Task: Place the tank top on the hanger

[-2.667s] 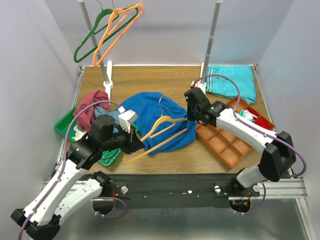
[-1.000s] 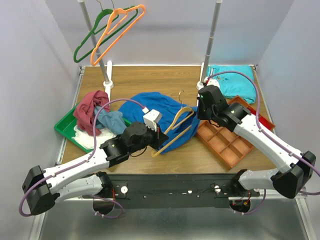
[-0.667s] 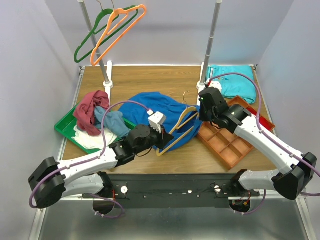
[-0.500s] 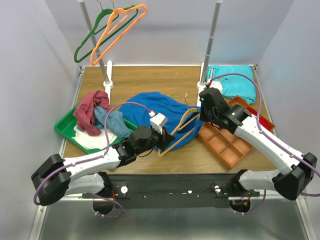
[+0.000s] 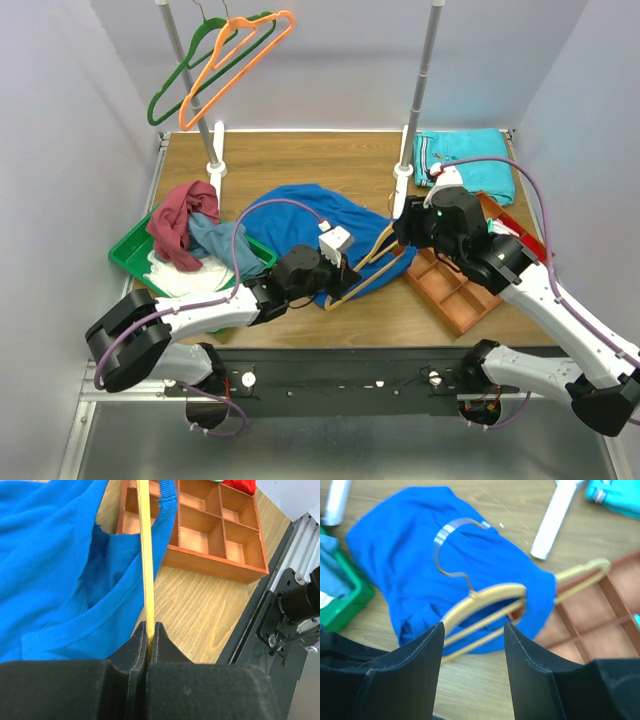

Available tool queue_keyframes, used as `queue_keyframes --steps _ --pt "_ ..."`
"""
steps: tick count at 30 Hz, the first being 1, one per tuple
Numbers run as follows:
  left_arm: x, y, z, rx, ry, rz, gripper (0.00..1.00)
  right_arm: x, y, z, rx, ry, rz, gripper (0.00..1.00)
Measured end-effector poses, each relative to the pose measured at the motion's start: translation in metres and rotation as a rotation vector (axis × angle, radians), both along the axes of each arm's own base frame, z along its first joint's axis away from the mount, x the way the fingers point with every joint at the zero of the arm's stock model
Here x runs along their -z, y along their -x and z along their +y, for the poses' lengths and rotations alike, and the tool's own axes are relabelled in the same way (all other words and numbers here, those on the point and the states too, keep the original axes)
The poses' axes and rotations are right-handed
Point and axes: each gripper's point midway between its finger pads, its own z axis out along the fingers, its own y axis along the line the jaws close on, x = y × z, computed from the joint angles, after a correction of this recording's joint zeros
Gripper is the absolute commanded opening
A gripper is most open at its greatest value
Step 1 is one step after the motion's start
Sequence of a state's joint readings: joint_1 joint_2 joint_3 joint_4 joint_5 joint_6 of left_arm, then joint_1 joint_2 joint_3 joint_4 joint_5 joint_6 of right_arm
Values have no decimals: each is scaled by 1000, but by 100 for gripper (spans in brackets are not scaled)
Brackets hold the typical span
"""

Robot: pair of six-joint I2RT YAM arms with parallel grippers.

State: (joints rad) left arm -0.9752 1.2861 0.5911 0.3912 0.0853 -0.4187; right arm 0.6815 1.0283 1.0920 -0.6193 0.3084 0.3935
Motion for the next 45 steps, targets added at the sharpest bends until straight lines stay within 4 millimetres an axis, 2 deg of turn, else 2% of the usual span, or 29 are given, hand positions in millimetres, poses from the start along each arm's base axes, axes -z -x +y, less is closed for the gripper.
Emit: queue_keyframes --steps 4,10,17,22,27,33,36,37,42,43,45 --pt "-1 0 -5 23 -13 -7 0 -3 -10 14 -43 -14 -32 57" --pt "-3 0 -6 38 -25 -16 0 17 -30 27 -57 41 -17 57" --pt "-6 5 -7 66 -15 -11 0 26 -41 28 -49 87 -20 54" --pt "-8 8 -6 72 -4 -12 0 20 -46 25 -24 99 -38 52" --pt "-9 9 -7 76 1 -10 0 21 -46 22 -13 105 -38 50" --pt "-6 11 -8 85 0 7 0 34 -40 19 -4 108 -14 49" --pt "-6 11 -8 83 4 15 0 41 -37 16 1 106 0 42" --pt "-6 11 -8 83 4 16 0 44 -35 15 3 106 4 33" --pt "-6 11 -9 82 9 22 0 46 -35 12 17 105 0 13" --pt "-6 11 -8 81 8 23 7 46 -35 12 24 104 -1 8" --pt "-6 11 -8 79 9 25 11 45 -34 10 28 99 -2 4"
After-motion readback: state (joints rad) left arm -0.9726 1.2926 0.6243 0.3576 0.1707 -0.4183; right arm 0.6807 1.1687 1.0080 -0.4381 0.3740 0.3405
